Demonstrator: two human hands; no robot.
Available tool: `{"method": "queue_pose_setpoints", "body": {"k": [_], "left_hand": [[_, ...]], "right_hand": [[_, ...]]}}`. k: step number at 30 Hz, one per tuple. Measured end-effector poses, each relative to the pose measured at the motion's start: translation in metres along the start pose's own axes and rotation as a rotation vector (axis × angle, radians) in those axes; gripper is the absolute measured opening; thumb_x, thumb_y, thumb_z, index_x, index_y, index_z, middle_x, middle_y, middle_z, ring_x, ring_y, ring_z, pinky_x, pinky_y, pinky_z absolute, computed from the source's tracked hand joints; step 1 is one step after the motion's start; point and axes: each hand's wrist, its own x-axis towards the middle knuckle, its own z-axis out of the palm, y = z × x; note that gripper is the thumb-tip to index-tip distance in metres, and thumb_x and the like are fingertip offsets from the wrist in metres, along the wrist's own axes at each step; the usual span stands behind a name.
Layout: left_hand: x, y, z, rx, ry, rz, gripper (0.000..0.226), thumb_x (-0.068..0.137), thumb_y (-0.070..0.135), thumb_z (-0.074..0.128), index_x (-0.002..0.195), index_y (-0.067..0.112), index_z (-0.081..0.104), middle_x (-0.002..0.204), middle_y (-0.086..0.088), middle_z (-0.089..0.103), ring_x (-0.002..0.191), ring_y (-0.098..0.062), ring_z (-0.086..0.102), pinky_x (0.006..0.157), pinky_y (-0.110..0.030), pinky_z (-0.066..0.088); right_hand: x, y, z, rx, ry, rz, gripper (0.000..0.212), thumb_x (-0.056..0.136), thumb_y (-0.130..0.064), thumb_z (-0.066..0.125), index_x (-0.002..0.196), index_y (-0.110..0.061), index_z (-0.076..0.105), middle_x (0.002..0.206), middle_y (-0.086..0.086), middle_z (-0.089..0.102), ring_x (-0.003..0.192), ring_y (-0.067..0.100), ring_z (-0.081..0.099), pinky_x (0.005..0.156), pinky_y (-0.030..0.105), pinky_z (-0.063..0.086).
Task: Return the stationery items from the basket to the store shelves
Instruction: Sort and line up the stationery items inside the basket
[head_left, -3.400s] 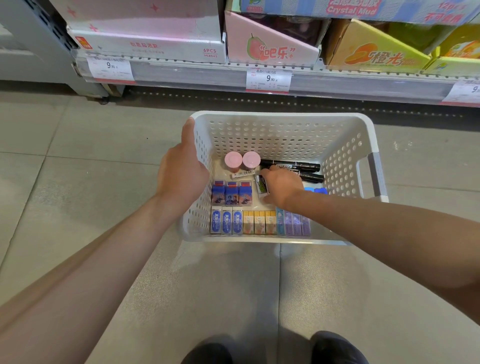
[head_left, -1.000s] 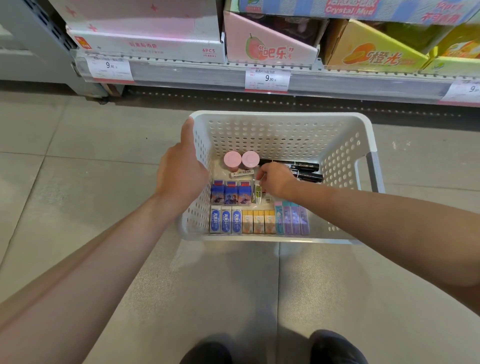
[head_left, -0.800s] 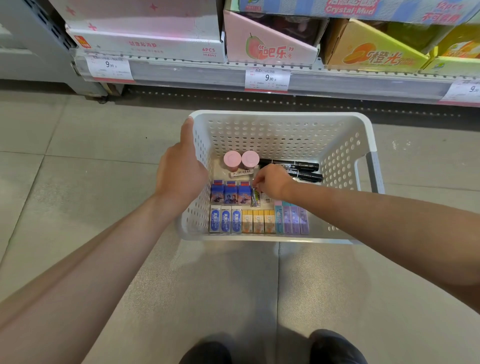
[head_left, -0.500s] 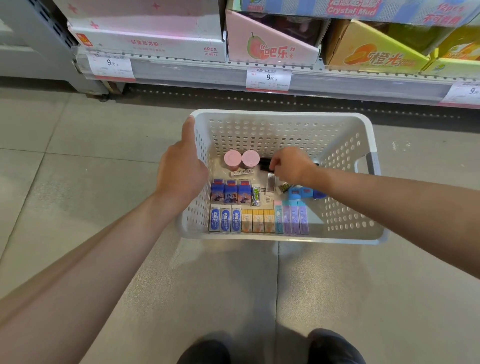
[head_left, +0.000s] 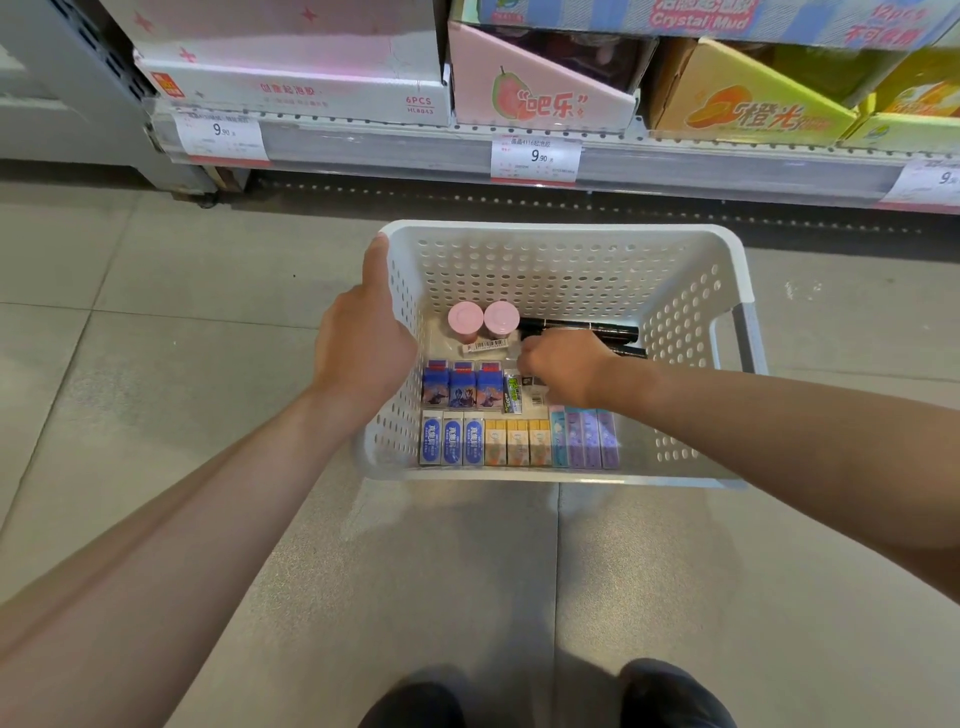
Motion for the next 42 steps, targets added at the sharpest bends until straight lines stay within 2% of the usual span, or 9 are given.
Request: {"method": "queue_pose_setpoints", "body": {"k": [12,16,20,23,27,31,33,38,42], "left_hand": [[0.001,-0.002,0.002,0.004,0.008,0.002,0.071,0.089,0.003,0.052,0.146,0.019,0.013,0.114,-0.014,0.059,0.077,-0.018,0.056,0.057,-0.027,0.047],[0.001,-0.002,0.002,-0.003,-0.001,-0.006,0.073,0.088,0.002,0.052,0.147,0.019,0.012,0.112,-0.014,0.059,0.079,-0.020,0.057,0.057,-0.030,0.050],[0.001,-0.001,0.002,-0.008,0.007,0.004,0.070,0.088,0.002,0.050,0.146,0.018,0.014,0.109,-0.014,0.059,0.075,-0.018,0.054,0.050,-0.021,0.039],[0.001,0.000,0.001,-0.013,0.008,-0.001,0.070,0.088,0.001,0.050,0.146,0.018,0.015,0.108,-0.015,0.060,0.074,-0.019,0.054,0.049,-0.021,0.038],[0.000,0.001,0.001,-0.010,0.005,0.006,0.070,0.088,0.001,0.050,0.146,0.017,0.015,0.107,-0.014,0.059,0.073,-0.017,0.053,0.047,-0.019,0.035],[0.001,0.000,0.001,-0.005,0.004,-0.010,0.071,0.088,0.001,0.050,0.146,0.018,0.014,0.109,-0.014,0.059,0.074,-0.018,0.055,0.051,-0.024,0.043],[0.001,0.001,0.001,-0.005,0.000,-0.012,0.071,0.088,0.002,0.051,0.146,0.019,0.014,0.111,-0.014,0.059,0.076,-0.019,0.056,0.055,-0.028,0.046],[-0.001,0.002,0.000,-0.004,-0.002,-0.011,0.070,0.087,-0.001,0.048,0.147,0.017,0.014,0.099,-0.013,0.055,0.076,-0.022,0.051,0.054,-0.028,0.036],[0.001,0.000,0.001,0.006,0.002,-0.007,0.070,0.087,-0.001,0.047,0.147,0.017,0.014,0.093,-0.007,0.050,0.074,-0.022,0.052,0.050,-0.026,0.036]], "right_hand": [[0.007,0.002,0.002,-0.029,-0.010,-0.075,0.035,0.085,-0.002,0.058,0.120,-0.007,0.055,0.116,0.011,0.054,0.098,0.027,0.060,0.076,0.035,0.055],[0.008,0.002,0.007,-0.055,0.008,-0.115,0.037,0.086,-0.001,0.058,0.122,-0.010,0.056,0.112,0.008,0.054,0.092,0.026,0.061,0.072,0.036,0.056],[0.006,0.007,0.008,0.027,0.058,-0.111,0.026,0.093,-0.009,0.050,0.119,-0.011,0.055,0.110,0.005,0.055,0.092,0.024,0.059,0.072,0.036,0.054],[-0.003,0.012,0.004,0.334,0.134,-0.049,0.018,0.093,-0.016,0.053,0.109,-0.010,0.057,0.106,0.004,0.058,0.088,0.019,0.057,0.075,0.033,0.048],[-0.017,0.012,-0.009,0.961,0.199,0.097,0.018,0.094,-0.012,0.052,0.112,-0.011,0.054,0.091,0.003,0.059,0.072,0.010,0.052,0.063,0.020,0.040],[-0.024,0.015,-0.018,1.581,-0.138,0.289,0.018,0.101,-0.017,0.039,0.110,-0.020,0.054,0.101,0.002,0.058,0.091,0.015,0.054,0.067,0.021,0.049],[-0.027,0.019,-0.022,1.871,-0.288,0.339,0.027,0.103,-0.013,0.030,0.107,-0.021,0.055,0.102,0.006,0.061,0.094,0.021,0.061,0.064,0.026,0.055],[-0.028,0.022,-0.025,1.958,-0.357,0.349,0.034,0.102,-0.007,0.025,0.111,-0.018,0.056,0.093,0.005,0.066,0.085,0.018,0.065,0.069,0.027,0.055],[-0.025,0.018,-0.023,1.859,-0.352,0.339,0.030,0.094,0.002,0.045,0.119,-0.014,0.054,0.096,0.008,0.064,0.065,0.008,0.062,0.053,0.017,0.051]]}}
